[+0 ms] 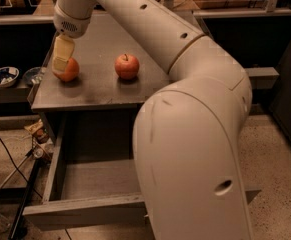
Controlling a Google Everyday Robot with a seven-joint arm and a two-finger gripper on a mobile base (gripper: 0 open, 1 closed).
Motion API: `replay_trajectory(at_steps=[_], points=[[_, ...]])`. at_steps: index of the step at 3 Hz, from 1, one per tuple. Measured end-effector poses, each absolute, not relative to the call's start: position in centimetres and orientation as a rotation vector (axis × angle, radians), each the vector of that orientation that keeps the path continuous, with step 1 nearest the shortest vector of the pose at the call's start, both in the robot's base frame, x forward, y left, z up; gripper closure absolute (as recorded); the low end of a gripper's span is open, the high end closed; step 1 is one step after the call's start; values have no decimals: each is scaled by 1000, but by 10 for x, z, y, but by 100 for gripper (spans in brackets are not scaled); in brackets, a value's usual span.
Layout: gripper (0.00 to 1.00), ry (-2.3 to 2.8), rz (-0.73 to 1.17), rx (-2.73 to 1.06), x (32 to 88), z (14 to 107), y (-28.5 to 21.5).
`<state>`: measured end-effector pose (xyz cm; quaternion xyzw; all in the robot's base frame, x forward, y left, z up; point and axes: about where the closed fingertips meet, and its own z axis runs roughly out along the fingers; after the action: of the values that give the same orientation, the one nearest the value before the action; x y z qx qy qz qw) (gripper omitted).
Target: Place orange into top drawer
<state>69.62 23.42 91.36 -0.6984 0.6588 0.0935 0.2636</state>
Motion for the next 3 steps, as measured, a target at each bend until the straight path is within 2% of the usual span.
replay_trajectory(at_steps=[2, 3], points=[[0, 1748, 337, -2004, 690, 893, 268], [0, 1747, 339, -2007, 690, 892, 269]])
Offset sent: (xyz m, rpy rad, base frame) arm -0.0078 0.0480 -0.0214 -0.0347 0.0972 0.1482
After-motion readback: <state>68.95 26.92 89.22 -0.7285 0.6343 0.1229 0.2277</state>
